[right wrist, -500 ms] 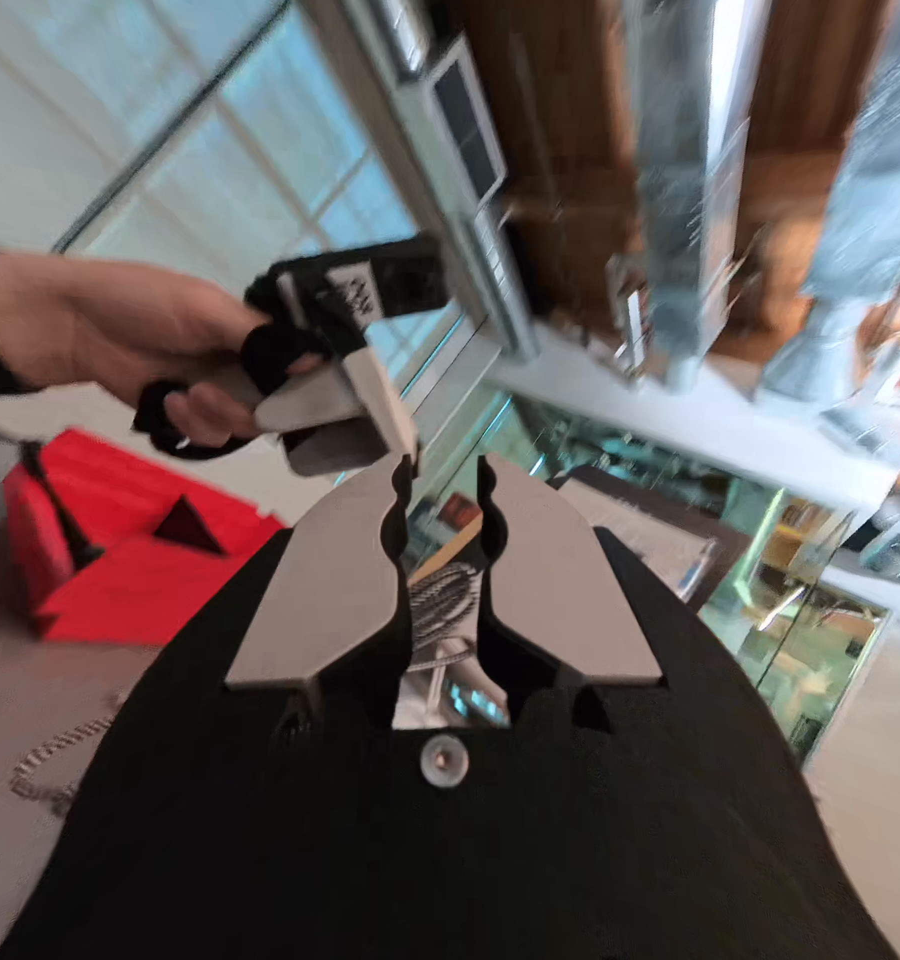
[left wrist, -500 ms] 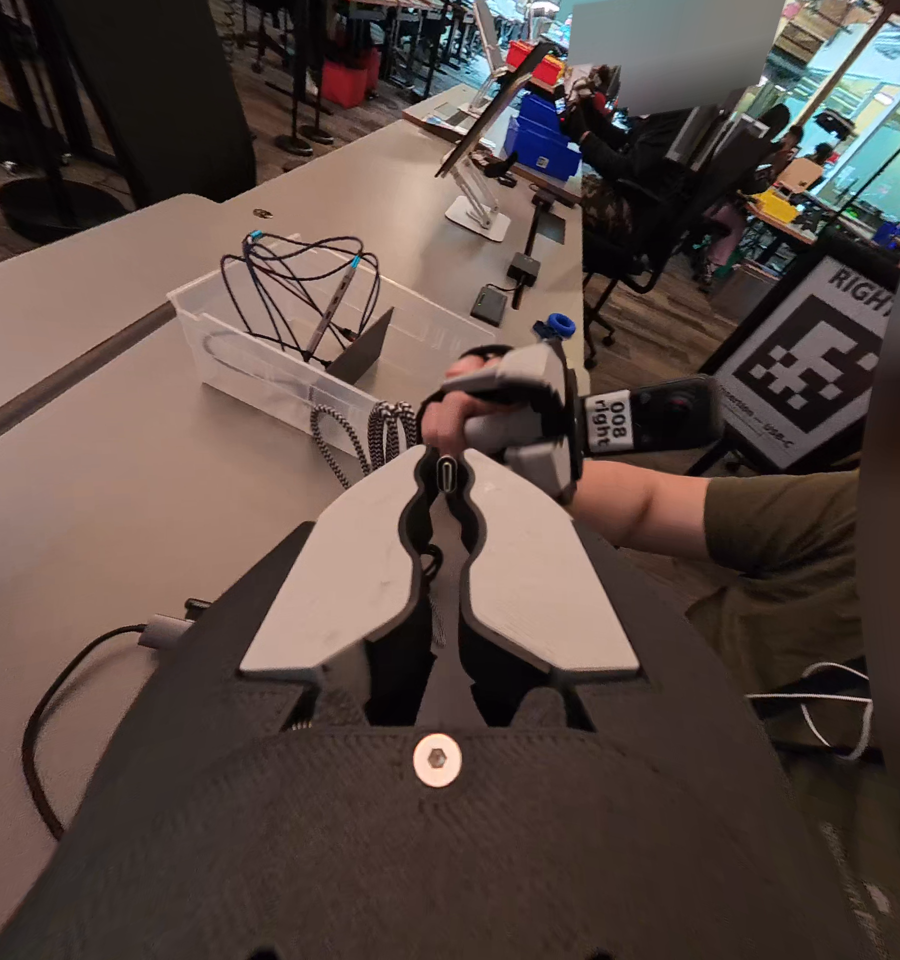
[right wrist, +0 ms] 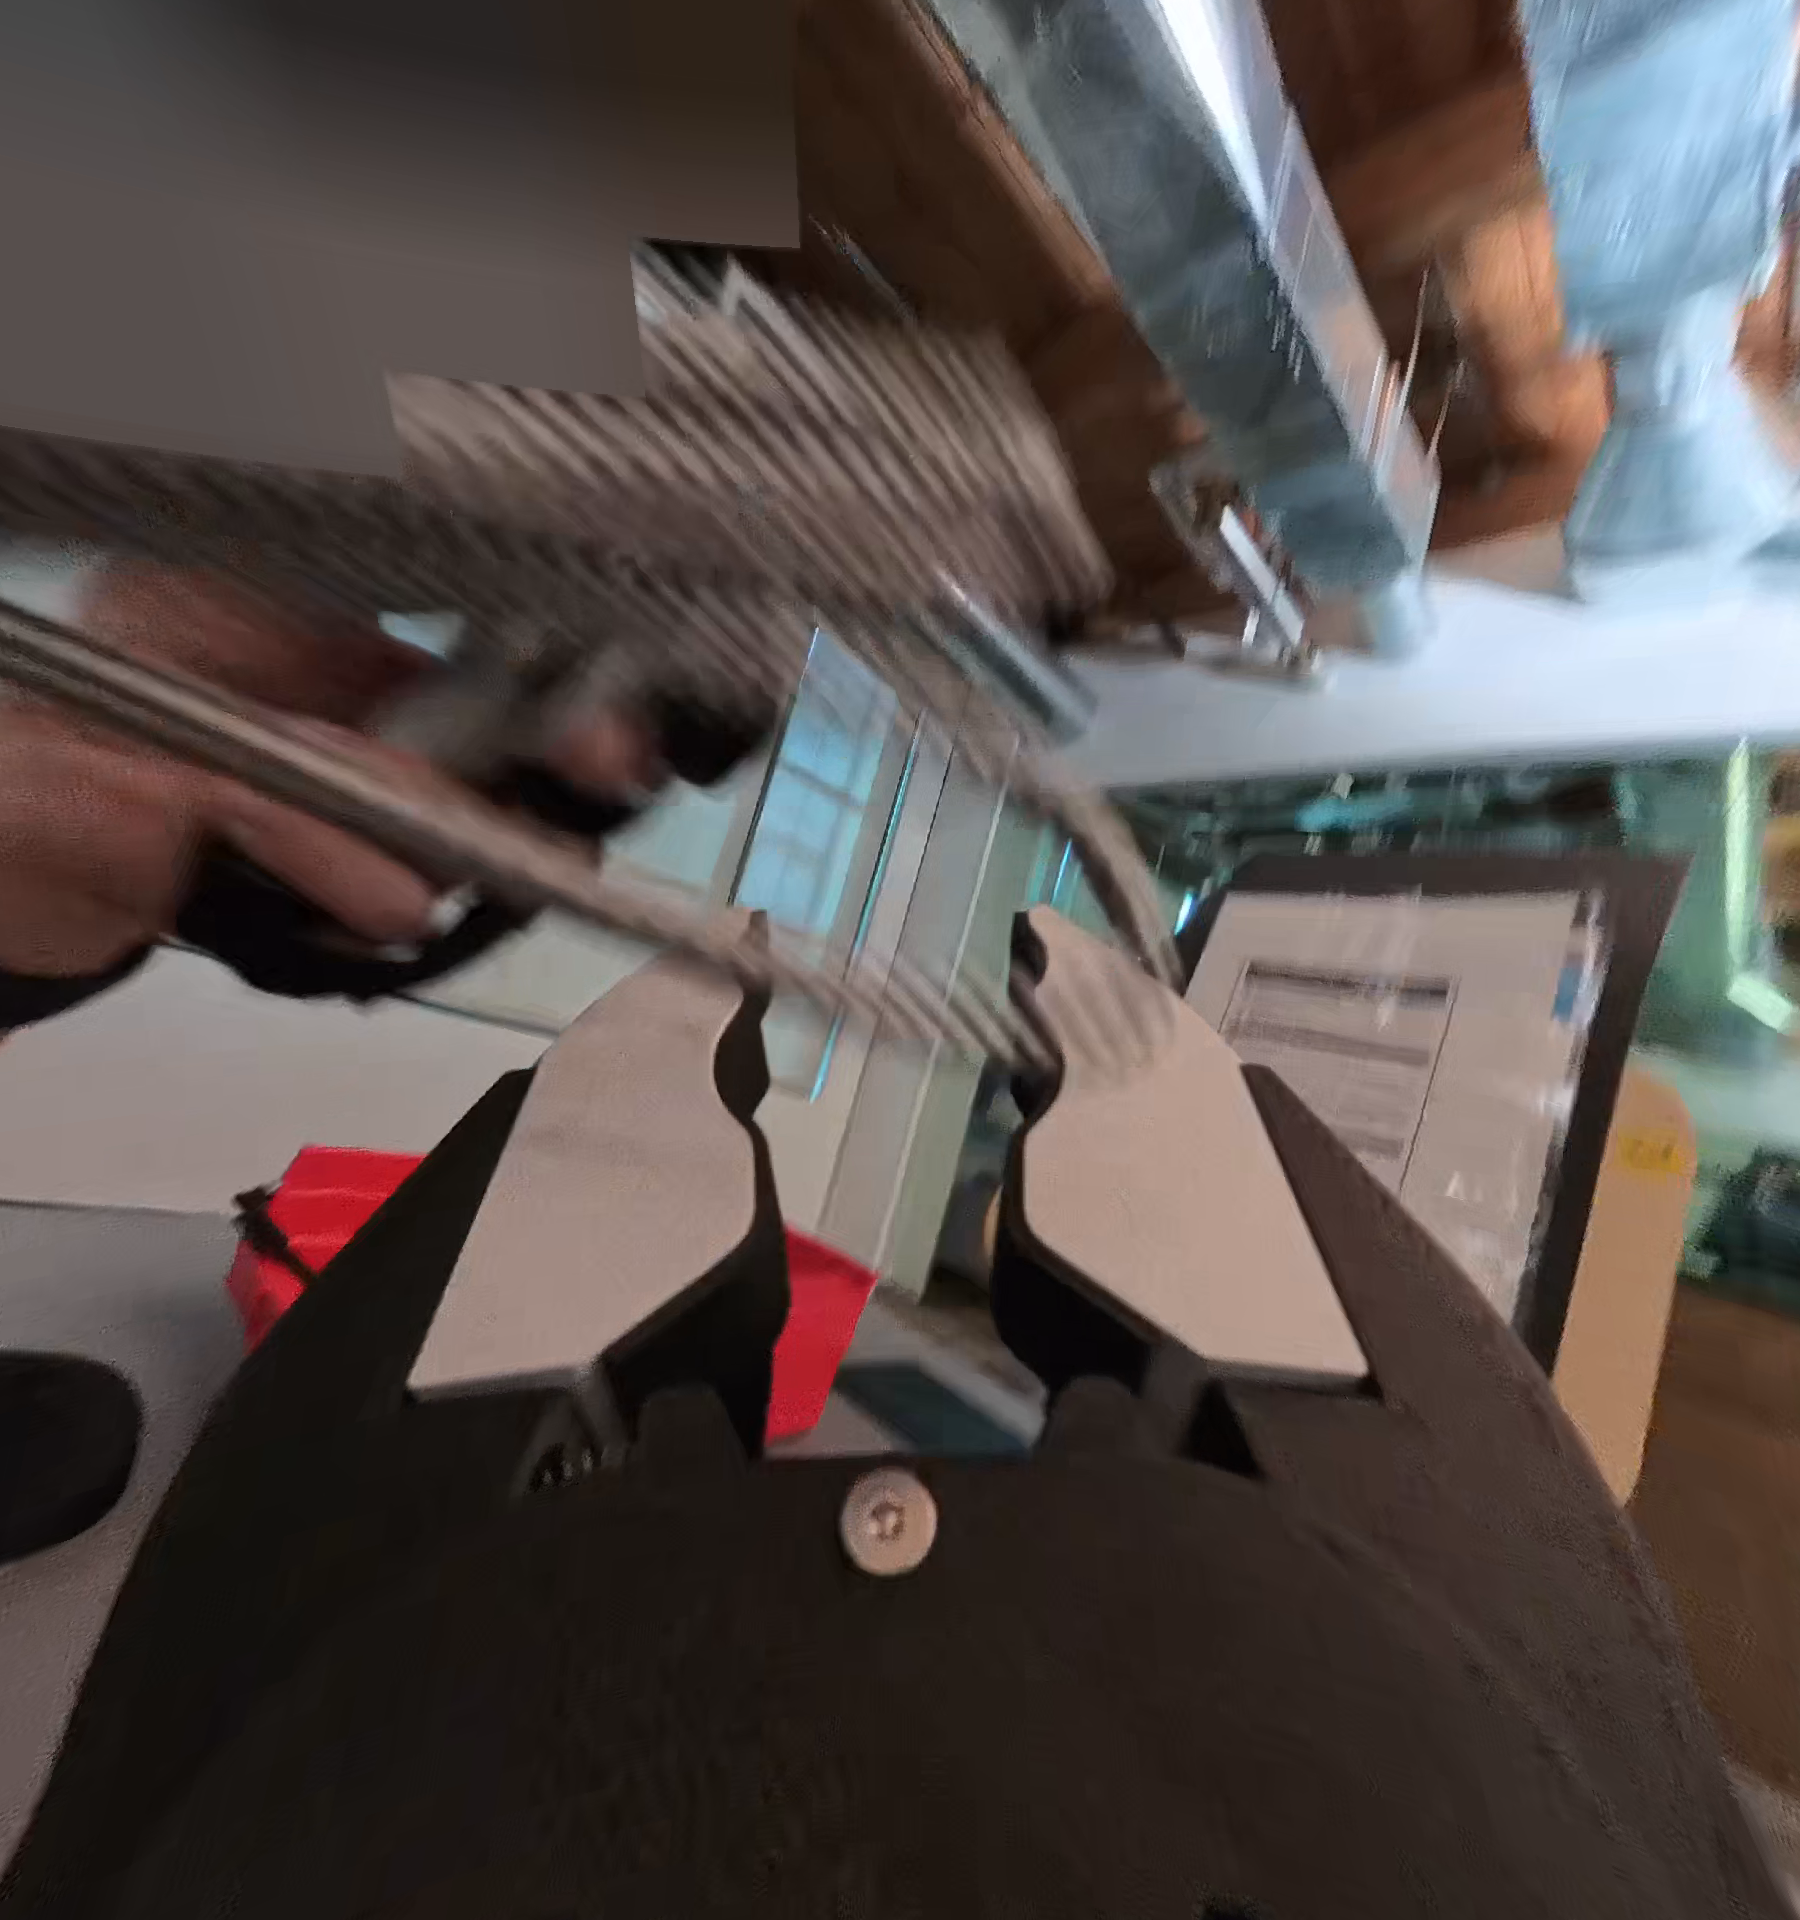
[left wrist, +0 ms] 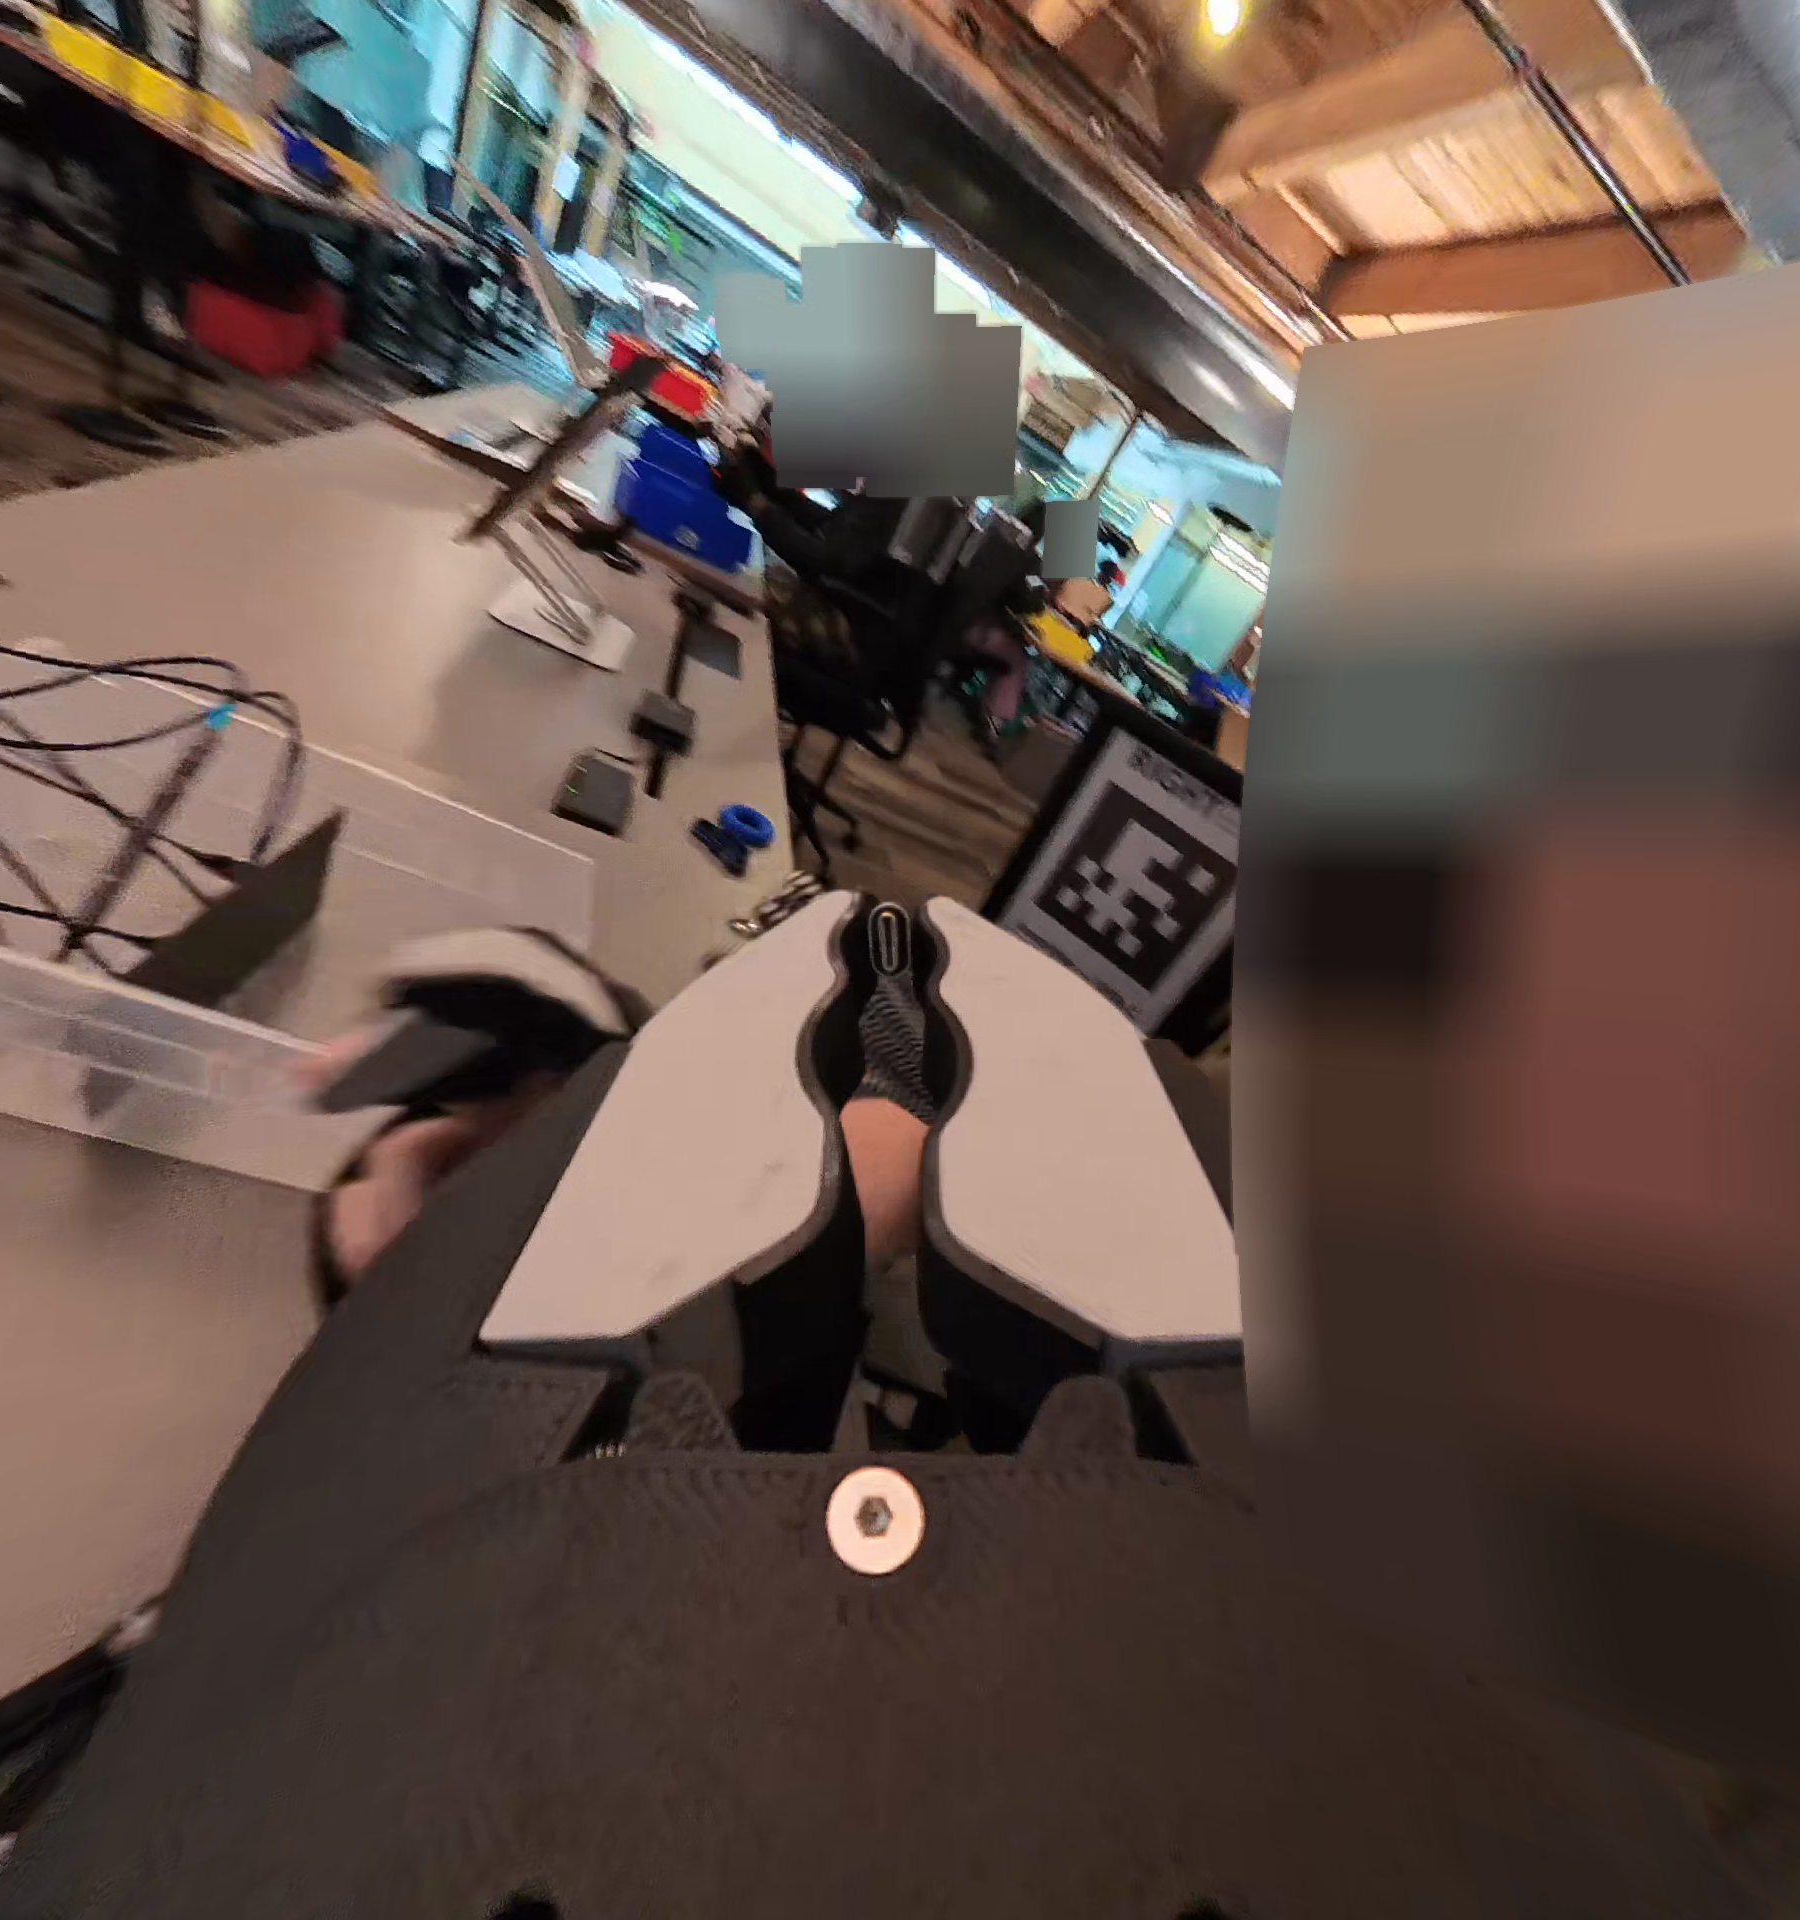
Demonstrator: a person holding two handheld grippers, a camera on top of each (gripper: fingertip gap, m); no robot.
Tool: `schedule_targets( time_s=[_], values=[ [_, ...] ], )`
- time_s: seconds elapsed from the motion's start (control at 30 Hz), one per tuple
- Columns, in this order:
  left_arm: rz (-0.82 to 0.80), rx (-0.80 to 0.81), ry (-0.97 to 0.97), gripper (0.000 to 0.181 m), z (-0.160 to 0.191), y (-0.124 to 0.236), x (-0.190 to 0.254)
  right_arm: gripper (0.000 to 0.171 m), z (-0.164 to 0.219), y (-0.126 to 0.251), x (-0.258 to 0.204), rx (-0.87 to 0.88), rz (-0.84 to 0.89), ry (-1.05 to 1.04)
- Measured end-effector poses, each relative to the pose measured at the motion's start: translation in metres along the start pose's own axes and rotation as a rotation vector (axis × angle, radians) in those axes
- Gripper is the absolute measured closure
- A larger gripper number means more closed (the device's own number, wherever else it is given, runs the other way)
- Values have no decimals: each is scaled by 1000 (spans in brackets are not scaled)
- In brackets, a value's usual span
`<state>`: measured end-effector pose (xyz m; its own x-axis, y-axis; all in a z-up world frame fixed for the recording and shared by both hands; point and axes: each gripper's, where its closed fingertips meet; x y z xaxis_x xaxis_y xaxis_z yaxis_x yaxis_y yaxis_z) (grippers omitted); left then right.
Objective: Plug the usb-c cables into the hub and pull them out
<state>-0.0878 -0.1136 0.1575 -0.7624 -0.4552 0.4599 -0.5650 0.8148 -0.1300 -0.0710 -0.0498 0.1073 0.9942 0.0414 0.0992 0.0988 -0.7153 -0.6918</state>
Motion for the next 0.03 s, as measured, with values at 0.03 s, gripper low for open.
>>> schedule_targets(
  time_s=[0.03],
  values=[
    [-31,21,5,176,-4,6,-11,127,-12,3,-7,54,4,29]
  ],
)
Point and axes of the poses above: each gripper's, where its closed fingertips meet, y back along the fingers, z out of its underside, x = y × z across the jaws, and after that the axes turned 14 degrees about z, right-handed
